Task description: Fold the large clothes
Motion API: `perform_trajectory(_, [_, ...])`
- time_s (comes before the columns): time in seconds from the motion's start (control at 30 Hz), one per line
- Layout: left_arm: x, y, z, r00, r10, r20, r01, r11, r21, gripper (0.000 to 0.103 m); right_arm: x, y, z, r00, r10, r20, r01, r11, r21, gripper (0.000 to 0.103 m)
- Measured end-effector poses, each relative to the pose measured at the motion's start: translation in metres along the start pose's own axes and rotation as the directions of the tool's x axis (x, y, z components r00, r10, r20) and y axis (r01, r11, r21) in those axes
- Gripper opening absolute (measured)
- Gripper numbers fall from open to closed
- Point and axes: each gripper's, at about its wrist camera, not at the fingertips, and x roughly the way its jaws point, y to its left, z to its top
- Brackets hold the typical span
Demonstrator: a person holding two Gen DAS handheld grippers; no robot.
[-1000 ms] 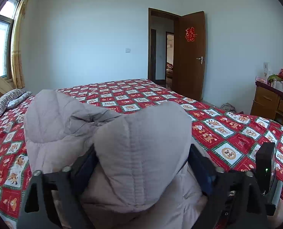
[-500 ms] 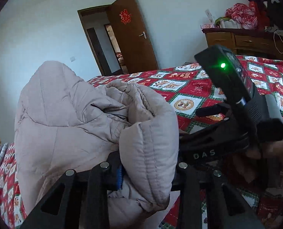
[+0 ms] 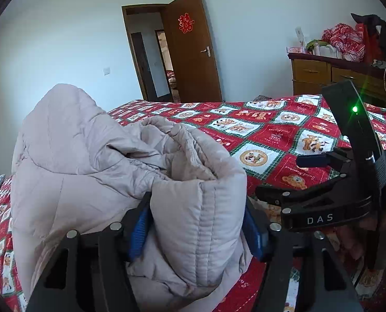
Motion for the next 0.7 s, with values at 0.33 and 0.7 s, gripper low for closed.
perform_trajectory(0.33, [-0.025,-0.029,0.027,0.997,0.047,0.066,-0.050,0.998,0.046,0.084,0.003,-0.018,-0.007,0.999,-0.037,-0.032,0.038,0.999,0.023,0.100])
perform_trajectory(0.7, [-0.102,0.044,0.044,0.933,0.303,0.194,-0.275,0.948,-0.159,0.096,0.000,-0.018,-0.009,0.999,-0.034,-0.021,0.034,0.999,0.013,0.100])
